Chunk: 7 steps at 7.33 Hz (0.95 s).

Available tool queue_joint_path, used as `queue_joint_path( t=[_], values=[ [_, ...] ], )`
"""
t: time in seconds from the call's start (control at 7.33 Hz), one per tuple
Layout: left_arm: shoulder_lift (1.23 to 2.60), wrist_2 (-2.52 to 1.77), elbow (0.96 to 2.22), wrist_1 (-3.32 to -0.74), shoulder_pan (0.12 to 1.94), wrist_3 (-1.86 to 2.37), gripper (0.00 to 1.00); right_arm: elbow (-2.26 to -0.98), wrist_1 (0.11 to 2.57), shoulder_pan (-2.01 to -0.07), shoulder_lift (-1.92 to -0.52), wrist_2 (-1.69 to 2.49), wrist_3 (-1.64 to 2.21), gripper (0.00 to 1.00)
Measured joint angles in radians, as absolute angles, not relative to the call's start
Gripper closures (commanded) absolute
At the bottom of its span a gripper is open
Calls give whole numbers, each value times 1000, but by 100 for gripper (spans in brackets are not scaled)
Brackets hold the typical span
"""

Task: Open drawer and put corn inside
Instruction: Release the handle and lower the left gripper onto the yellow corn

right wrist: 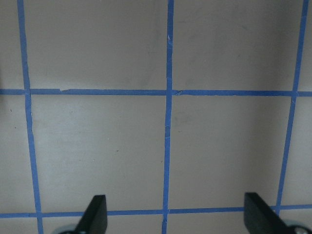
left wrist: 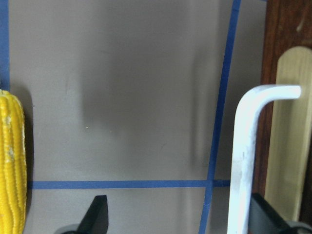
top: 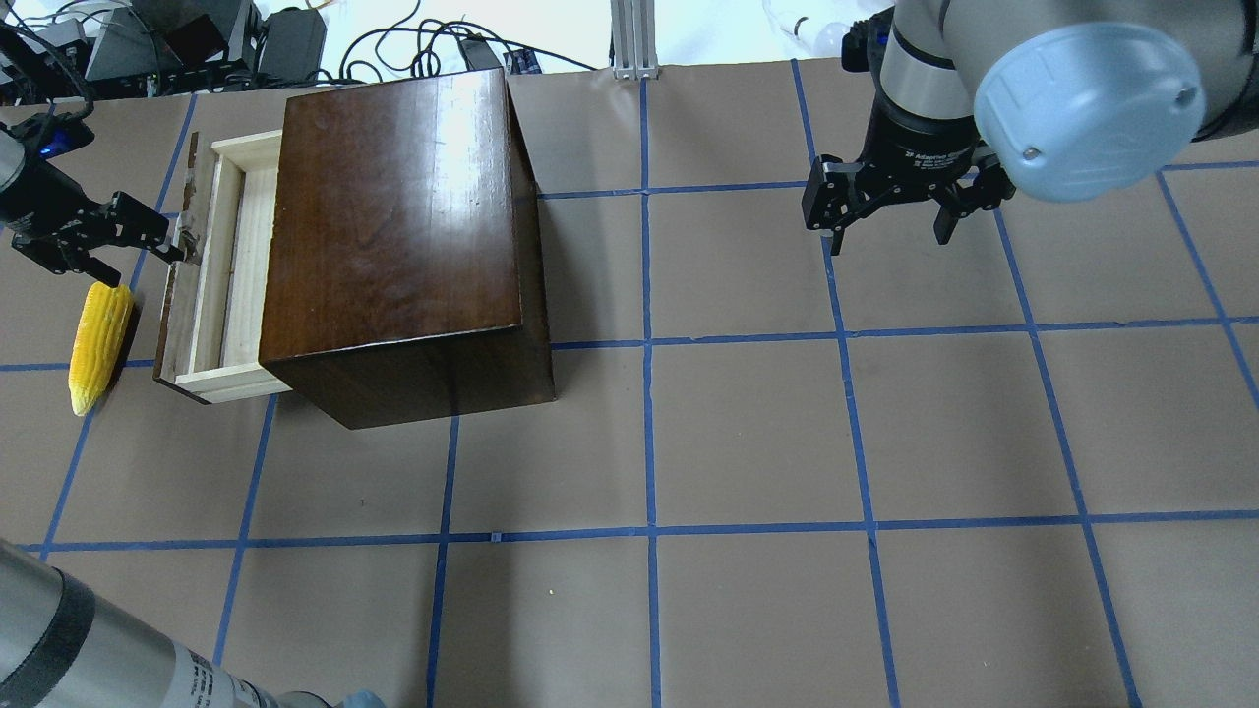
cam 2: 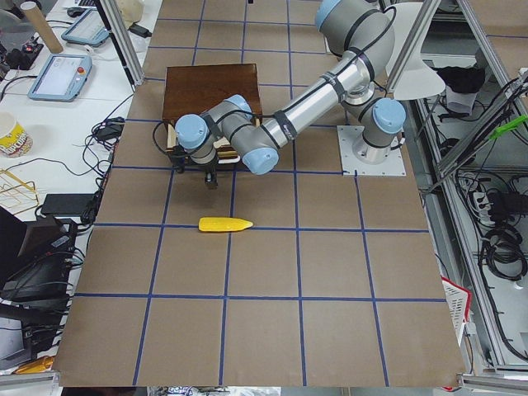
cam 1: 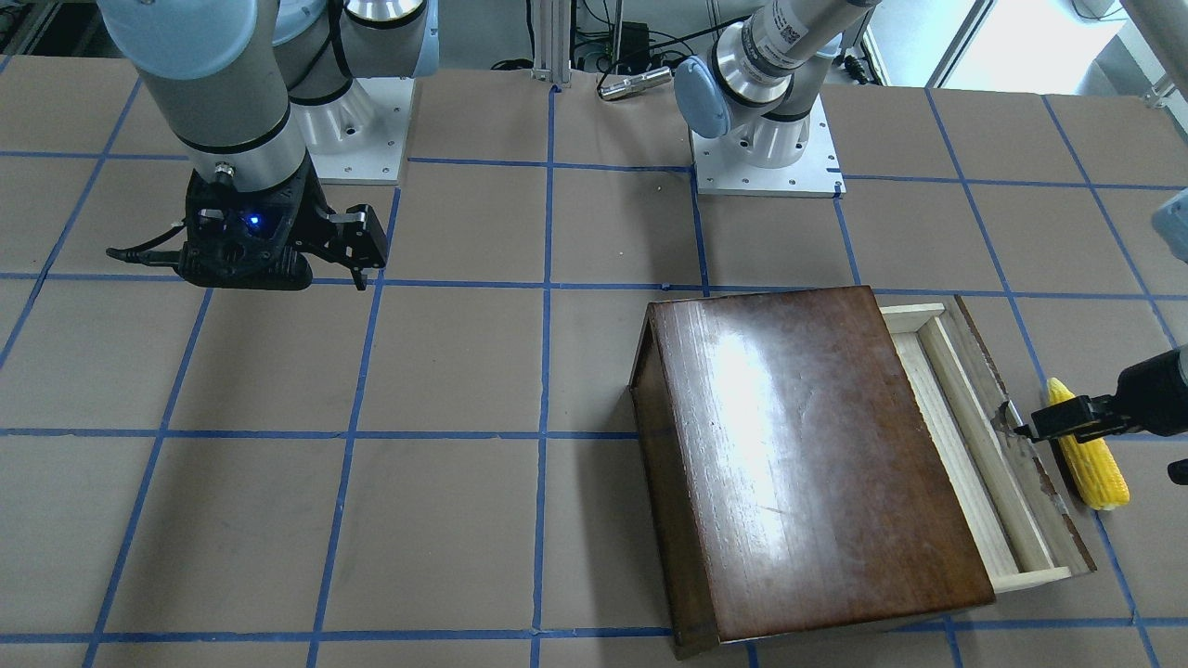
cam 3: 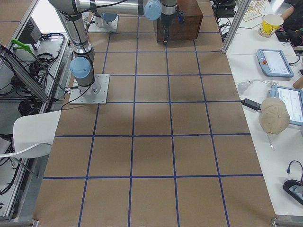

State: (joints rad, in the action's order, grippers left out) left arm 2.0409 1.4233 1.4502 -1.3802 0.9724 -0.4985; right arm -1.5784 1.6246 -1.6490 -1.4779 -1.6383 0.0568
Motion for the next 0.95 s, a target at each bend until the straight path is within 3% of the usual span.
queue_joint_path(
  t=[0.95],
  values=[
    [2069, 1585, 1354, -1359, 937, -604, 0, -1578, 1625, -1649, -1477, -1638, 57, 0]
  ],
)
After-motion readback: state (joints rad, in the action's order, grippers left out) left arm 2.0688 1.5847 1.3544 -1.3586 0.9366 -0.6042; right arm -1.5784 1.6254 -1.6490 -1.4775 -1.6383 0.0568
